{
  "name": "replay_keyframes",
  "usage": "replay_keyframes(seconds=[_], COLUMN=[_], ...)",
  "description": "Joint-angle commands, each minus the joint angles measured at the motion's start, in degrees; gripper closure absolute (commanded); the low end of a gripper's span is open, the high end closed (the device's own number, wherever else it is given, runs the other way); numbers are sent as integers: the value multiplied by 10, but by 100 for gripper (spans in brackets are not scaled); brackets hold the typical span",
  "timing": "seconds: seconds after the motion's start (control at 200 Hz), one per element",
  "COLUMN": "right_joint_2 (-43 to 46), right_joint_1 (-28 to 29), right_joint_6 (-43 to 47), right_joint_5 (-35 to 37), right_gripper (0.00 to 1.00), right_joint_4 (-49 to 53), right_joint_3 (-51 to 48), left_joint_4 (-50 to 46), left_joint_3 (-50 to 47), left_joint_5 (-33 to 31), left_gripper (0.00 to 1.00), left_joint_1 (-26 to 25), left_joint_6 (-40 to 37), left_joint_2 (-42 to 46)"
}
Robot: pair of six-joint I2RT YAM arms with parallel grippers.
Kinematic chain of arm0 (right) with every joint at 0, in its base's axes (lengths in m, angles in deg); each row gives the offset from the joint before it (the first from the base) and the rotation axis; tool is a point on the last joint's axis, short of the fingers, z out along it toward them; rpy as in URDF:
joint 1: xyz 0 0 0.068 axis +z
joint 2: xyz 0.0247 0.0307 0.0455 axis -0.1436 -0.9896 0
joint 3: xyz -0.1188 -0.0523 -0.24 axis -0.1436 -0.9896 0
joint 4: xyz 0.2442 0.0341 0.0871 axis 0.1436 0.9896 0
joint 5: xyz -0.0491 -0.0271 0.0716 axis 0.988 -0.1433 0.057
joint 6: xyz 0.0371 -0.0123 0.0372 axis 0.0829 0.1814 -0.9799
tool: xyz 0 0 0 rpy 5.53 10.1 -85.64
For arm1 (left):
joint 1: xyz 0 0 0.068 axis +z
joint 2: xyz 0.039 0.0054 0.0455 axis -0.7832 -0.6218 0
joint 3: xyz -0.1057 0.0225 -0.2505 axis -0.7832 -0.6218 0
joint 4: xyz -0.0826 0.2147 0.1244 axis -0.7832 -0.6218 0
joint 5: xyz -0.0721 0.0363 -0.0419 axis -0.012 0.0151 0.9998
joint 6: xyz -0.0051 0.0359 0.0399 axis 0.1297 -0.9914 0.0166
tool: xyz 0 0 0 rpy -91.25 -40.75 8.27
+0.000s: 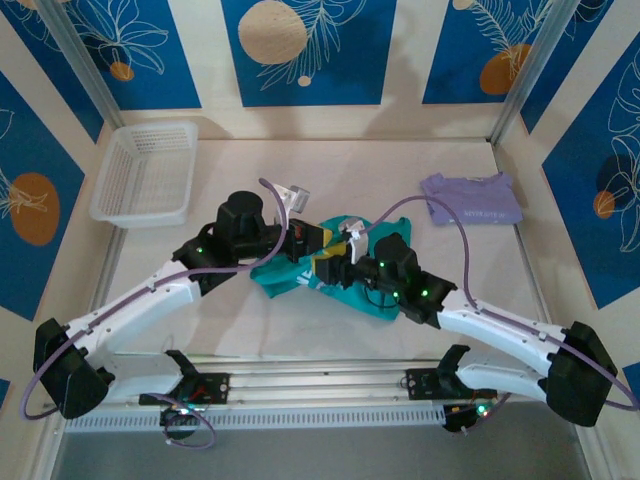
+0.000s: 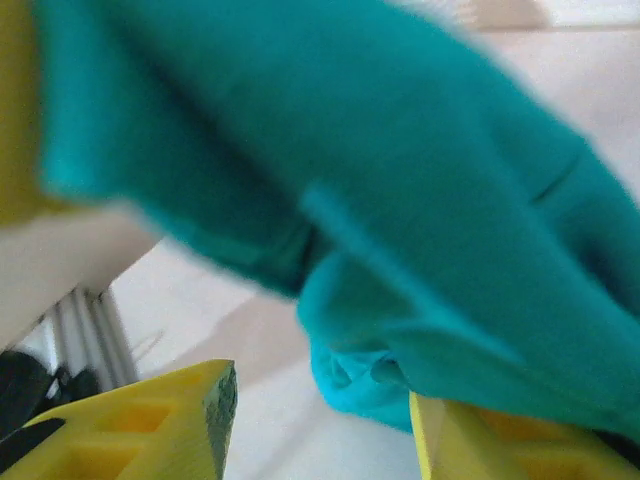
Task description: Fold the inside-out t-shirt
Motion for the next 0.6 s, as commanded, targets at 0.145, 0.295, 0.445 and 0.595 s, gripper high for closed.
replay_keyframes(seconds=[0.145,0.295,0.445,0.595], right_joint_2=[-18,5,29,50], right_joint_1=[-8,-53,-98,-148], right_joint_6=[-24,-20,18,56], right_joint_5=[127,82,-44,-218], right_gripper=[78,97,100,100], right_joint_4=[-80,-85,-70,-10], right_joint_3=[6,-9,-15,-5], left_joint_4=[12,13,16,27], left_joint_3=[12,9,9,15], left_joint_5=[-29,-43,-52,-71], left_gripper=[100,100,100,100], left_joint_1=[-7,-5,-2,11], left_joint_6=[-2,-1,-2,-2], left_joint_2=[5,11,8,-2])
